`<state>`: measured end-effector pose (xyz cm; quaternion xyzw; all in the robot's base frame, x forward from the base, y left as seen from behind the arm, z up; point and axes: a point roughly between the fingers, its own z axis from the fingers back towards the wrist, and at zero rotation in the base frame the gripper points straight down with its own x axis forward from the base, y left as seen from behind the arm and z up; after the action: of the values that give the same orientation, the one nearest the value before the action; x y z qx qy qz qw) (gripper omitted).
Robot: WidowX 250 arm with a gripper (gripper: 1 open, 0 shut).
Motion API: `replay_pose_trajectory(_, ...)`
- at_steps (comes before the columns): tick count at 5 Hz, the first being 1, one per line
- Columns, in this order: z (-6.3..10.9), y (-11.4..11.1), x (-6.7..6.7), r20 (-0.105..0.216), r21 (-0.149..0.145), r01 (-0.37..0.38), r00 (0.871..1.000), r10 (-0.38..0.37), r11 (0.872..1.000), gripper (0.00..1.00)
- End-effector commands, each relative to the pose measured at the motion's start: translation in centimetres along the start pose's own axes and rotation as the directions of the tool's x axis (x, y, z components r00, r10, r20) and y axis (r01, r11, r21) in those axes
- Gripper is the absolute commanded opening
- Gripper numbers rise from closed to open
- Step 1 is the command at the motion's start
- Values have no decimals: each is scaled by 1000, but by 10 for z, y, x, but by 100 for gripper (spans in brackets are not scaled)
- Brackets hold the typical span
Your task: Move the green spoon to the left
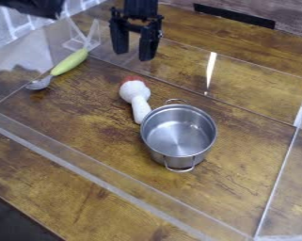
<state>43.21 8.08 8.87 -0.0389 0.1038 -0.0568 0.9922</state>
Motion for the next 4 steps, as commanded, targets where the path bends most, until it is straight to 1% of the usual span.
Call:
replay_pose_trajectory(1,31,-15,6,83,16,45,995,-46,999,100)
replay_pose_trajectory(4,23,-21,17,52,-31,69,996,-68,997,100)
